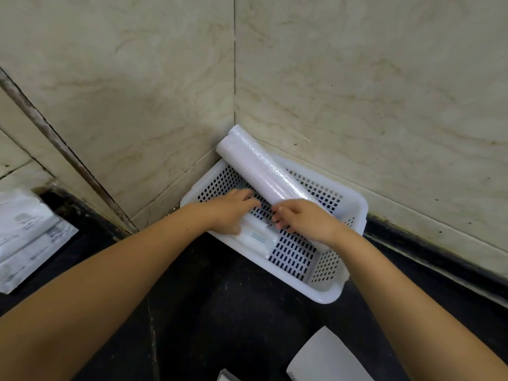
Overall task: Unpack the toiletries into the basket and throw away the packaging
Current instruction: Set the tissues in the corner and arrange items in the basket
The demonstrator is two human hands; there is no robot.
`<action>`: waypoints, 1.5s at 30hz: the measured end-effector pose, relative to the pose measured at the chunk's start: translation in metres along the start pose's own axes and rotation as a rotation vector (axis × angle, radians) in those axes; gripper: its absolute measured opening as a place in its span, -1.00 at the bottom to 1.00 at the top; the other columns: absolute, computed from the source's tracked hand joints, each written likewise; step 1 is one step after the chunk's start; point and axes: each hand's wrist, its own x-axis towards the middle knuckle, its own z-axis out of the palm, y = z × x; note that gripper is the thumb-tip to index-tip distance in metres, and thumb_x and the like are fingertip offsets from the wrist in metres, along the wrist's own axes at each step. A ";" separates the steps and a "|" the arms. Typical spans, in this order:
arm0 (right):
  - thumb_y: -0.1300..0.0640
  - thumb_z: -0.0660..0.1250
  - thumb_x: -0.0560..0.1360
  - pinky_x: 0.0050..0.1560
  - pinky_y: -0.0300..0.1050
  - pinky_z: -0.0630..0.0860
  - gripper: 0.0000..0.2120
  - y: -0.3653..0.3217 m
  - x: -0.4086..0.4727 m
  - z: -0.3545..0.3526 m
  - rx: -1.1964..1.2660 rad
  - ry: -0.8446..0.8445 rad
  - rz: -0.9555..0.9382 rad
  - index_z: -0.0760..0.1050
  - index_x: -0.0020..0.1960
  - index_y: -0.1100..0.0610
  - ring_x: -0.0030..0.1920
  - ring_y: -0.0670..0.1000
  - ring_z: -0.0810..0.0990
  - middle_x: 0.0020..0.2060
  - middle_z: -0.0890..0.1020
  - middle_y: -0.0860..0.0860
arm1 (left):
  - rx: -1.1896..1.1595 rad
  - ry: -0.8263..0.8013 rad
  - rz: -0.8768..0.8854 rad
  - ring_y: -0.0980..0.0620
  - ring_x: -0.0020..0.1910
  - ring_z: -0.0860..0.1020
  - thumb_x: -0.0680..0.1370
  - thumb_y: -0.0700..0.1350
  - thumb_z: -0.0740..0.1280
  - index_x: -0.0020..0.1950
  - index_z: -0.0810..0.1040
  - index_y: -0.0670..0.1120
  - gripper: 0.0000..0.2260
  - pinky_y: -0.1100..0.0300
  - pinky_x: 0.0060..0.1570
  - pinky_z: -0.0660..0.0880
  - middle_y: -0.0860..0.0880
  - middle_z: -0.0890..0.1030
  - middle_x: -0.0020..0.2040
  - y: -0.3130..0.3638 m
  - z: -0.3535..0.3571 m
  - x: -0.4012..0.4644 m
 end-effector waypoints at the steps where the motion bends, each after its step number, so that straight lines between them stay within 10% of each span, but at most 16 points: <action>1: 0.11 0.08 0.61 0.15 -0.02 0.55 -0.71 0.002 0.001 -0.004 0.042 0.109 -0.016 0.50 0.22 0.14 -0.04 -0.01 0.64 0.04 0.65 0.04 | 0.036 -0.069 -0.010 -0.11 0.50 0.03 0.45 -0.24 0.30 0.49 0.06 0.03 -0.31 -0.06 0.44 0.13 -0.05 0.03 0.54 0.002 -0.001 0.002; 6: 0.11 0.23 0.55 0.25 -0.04 0.38 -0.57 0.015 0.011 0.005 -0.320 0.429 -0.117 0.30 0.39 0.12 0.19 0.08 0.44 0.24 0.46 0.13 | 0.023 -0.485 -0.014 -0.11 0.47 0.17 0.49 -0.31 0.21 0.52 -0.02 0.01 -0.32 -0.06 0.43 0.20 -0.10 0.12 0.53 0.015 -0.011 0.009; 13: 0.13 0.29 0.46 0.20 0.06 0.40 -0.47 0.015 0.026 0.021 -0.514 0.444 -0.053 0.23 0.38 0.17 0.20 0.15 0.34 0.22 0.39 0.18 | -0.568 0.016 -0.108 0.11 0.30 0.38 0.48 -0.35 0.14 0.30 0.48 -0.02 -0.55 0.23 0.23 0.27 0.02 0.45 0.38 0.006 -0.035 -0.006; 19: 0.07 0.33 0.44 0.06 -0.16 0.31 -0.41 0.005 0.008 -0.017 -0.118 0.545 -0.157 0.22 0.41 0.11 0.08 0.00 0.32 0.09 0.31 0.02 | -0.063 0.553 -0.032 -0.14 0.12 0.50 0.48 -0.34 0.19 0.10 0.56 -0.17 -0.73 0.03 0.01 0.48 -0.14 0.57 0.15 0.013 -0.038 0.018; 24: 0.14 0.34 0.44 0.12 -0.18 0.28 -0.43 0.008 0.011 -0.056 -0.120 0.617 -0.162 0.26 0.40 0.16 0.14 0.10 0.41 0.21 0.38 0.16 | 0.311 0.426 0.055 -0.10 0.50 0.08 0.45 -0.33 0.21 0.48 0.12 -0.11 -0.38 -0.17 0.44 -0.08 -0.13 0.20 0.50 0.041 -0.030 0.050; 32: 0.12 0.29 0.51 0.14 -0.12 0.34 -0.49 0.024 0.035 -0.027 -0.131 0.419 -0.101 0.23 0.42 0.09 0.14 0.11 0.41 0.21 0.38 0.14 | 0.269 0.631 0.004 -0.10 0.10 0.39 0.51 -0.19 0.23 0.28 0.46 -0.06 -0.67 -0.02 0.20 0.23 -0.10 0.44 0.07 0.035 -0.001 0.018; 45: 0.04 0.26 0.54 0.30 0.03 0.37 -0.46 0.018 0.025 -0.022 -0.104 0.332 0.046 0.20 0.46 0.14 0.28 0.19 0.43 0.37 0.36 0.20 | 0.222 0.471 -0.100 -0.15 0.23 0.34 0.57 -0.14 0.15 0.46 0.20 -0.03 -0.55 -0.01 0.29 0.19 -0.16 0.38 0.25 0.047 0.000 -0.004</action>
